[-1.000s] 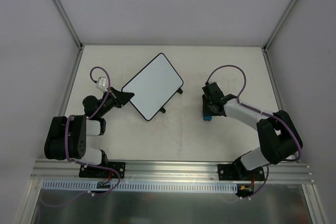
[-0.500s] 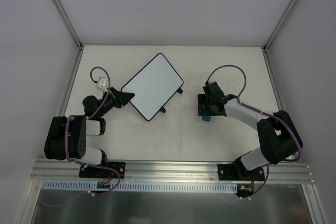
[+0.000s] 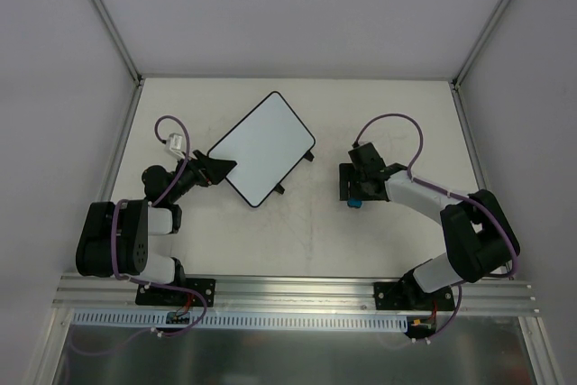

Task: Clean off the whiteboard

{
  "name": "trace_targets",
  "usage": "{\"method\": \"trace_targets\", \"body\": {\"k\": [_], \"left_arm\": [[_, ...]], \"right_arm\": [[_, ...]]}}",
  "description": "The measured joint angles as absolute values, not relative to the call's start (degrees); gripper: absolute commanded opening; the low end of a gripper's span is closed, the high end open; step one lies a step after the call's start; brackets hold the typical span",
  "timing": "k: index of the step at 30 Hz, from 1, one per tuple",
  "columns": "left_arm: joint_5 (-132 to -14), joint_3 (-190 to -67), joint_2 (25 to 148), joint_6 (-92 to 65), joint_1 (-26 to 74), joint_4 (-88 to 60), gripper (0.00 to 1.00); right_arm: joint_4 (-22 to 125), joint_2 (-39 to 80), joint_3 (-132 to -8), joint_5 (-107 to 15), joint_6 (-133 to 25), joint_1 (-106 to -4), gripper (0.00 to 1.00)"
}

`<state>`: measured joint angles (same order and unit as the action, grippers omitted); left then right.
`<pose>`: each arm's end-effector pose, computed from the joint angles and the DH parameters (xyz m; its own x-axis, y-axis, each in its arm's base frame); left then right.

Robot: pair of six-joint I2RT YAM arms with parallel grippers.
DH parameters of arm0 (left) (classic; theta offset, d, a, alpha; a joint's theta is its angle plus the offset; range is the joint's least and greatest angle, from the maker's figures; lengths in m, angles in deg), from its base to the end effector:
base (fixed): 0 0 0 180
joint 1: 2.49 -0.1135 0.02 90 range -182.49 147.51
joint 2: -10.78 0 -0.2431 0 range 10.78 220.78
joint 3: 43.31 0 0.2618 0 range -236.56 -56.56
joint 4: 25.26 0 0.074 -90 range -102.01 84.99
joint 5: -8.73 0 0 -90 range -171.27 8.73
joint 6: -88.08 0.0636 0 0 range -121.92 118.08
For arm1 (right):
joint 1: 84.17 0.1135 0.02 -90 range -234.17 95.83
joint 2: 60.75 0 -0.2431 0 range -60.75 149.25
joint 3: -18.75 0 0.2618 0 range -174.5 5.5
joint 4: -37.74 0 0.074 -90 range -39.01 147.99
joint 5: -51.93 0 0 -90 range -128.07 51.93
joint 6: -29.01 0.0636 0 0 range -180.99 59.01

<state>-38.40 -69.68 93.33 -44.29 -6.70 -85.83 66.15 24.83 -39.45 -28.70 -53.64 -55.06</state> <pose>0.2569 -0.0245 0.1463 -0.3633 -0.5220 -0.7717 0.5115 0.5806 -0.6335 0.2764 0.1421 0.1224 -0.7678 -0.2830 -0.5748 -0.3043 0.9506 -0.0616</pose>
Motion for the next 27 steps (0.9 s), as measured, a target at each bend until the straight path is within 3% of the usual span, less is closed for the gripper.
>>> {"method": "trace_targets", "body": {"k": [2, 6, 7, 8, 18, 27], "left_arm": [[-38.46, -69.59, 93.15, -44.18, -6.70, -85.83, 0.99], [-39.38, -68.61, 92.10, -43.99, -6.70, -85.72, 0.99], [-39.60, -68.37, 91.67, -43.77, -6.70, -85.68, 0.99], [-39.91, -68.11, 91.03, -43.37, -6.70, -85.52, 0.99], [-45.89, -64.02, 77.87, -39.55, -6.70, -84.32, 0.99], [-54.05, -60.02, 54.09, -36.47, -6.68, -65.89, 0.99]], "right_arm": [[66.02, 24.81, -39.32, -28.72, -53.66, -55.06, 0.76], [65.65, 24.35, -38.53, -28.94, -53.53, -55.06, 0.87], [65.62, 23.91, -38.24, -28.94, -53.64, -55.06, 0.97], [65.58, 23.32, -37.96, -28.96, -53.64, -55.06, 0.99], [65.30, 13.79, -37.46, -28.88, -54.07, -55.06, 0.99], [64.01, 3.69, -34.51, -28.26, -54.90, -55.09, 0.99]]}}
